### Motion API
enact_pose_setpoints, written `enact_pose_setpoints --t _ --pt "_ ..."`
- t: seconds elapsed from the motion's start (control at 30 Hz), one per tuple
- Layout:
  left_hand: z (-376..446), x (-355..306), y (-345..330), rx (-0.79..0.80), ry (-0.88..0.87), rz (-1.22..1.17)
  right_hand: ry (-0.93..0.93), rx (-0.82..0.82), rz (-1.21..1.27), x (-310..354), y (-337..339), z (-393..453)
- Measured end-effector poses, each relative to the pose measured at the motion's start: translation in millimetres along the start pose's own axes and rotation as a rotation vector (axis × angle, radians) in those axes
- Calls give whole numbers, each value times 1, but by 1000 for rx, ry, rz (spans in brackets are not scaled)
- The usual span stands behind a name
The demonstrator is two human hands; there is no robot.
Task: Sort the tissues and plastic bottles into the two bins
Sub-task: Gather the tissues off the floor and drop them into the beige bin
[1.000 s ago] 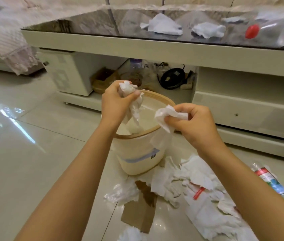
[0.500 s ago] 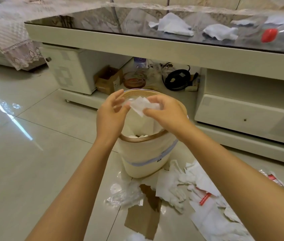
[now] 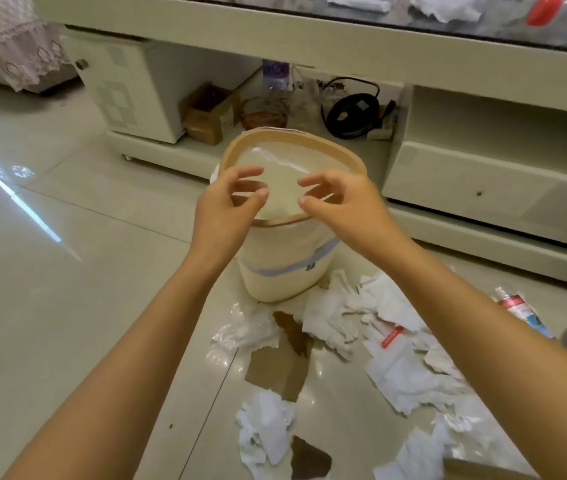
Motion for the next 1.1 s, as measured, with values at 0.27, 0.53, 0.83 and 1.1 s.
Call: enact_pose_setpoints --t 0.27,0.53,0.83,1.1 --pt "-94 51 -51 390 25 159 -58 210 -211 -66 -25 -78" --pt "-141 186 -52 475 308 763 -21 405 -516 -102 -54 -115" --pt "-155 234 -49 501 476 938 5 443 -593 -126 -76 -122" --pt "-157 239 -65 519 343 939 -32 442 -571 -151 -94 -114"
Point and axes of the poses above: each hand's wrist, its own z-axis towards the middle knuckle, its own y-axis out of the back of the hand, x = y × z, the point moved 8 cm from there along z, towards the middle knuckle, and after that the axes turned 15 degrees about -z, right-handed, at the moved point
